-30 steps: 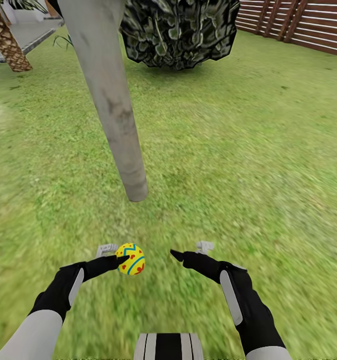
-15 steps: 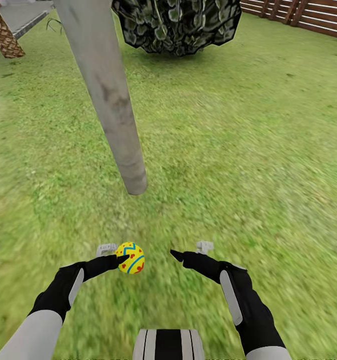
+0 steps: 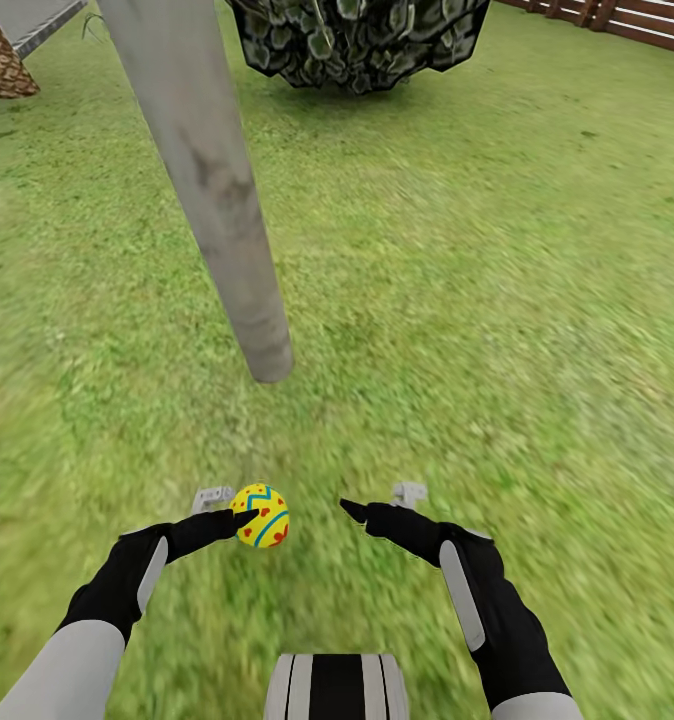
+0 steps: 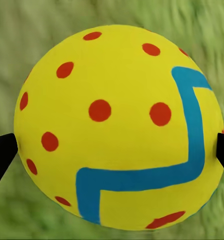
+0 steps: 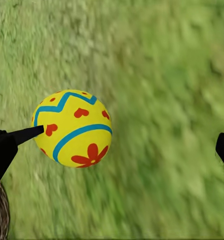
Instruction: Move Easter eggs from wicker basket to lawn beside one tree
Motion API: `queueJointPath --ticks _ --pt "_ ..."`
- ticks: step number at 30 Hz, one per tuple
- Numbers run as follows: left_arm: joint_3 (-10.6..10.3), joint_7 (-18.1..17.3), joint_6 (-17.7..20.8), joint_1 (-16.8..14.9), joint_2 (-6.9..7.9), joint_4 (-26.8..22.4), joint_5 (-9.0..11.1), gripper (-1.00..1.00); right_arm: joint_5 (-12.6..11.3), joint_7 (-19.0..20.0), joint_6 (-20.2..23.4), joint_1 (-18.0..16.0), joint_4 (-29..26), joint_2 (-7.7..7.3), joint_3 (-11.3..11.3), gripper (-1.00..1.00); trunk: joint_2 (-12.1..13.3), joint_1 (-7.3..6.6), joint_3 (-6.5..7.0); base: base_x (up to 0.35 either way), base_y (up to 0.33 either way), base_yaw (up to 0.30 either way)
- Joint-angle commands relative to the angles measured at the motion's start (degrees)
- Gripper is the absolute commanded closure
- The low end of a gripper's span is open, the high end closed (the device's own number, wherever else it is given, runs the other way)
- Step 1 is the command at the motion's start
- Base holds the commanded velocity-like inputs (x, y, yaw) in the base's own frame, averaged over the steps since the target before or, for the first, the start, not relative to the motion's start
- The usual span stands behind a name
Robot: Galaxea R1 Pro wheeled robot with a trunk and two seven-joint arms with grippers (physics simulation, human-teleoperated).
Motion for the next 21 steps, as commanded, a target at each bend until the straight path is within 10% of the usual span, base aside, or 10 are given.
queueJointPath --ticks 1,21 --pt "0.27 -0.40 0.42 -0.03 -0.04 -0.07 -0.28 1.00 -0.32 0.15 0.00 -0.03 -0.04 0.06 -0.18 -1.00 -0.01 0.01 -0.04 0.261 -0.014 0.000" --pt "0.28 -0.54 0.47 -0.03 -0.04 -0.07 -0.16 1.00 -0.39 0.15 -0.57 -0.03 -0.04 0.06 -0.18 -1.00 -0.16 0.30 -2.48 0.048 -0.001 0.000"
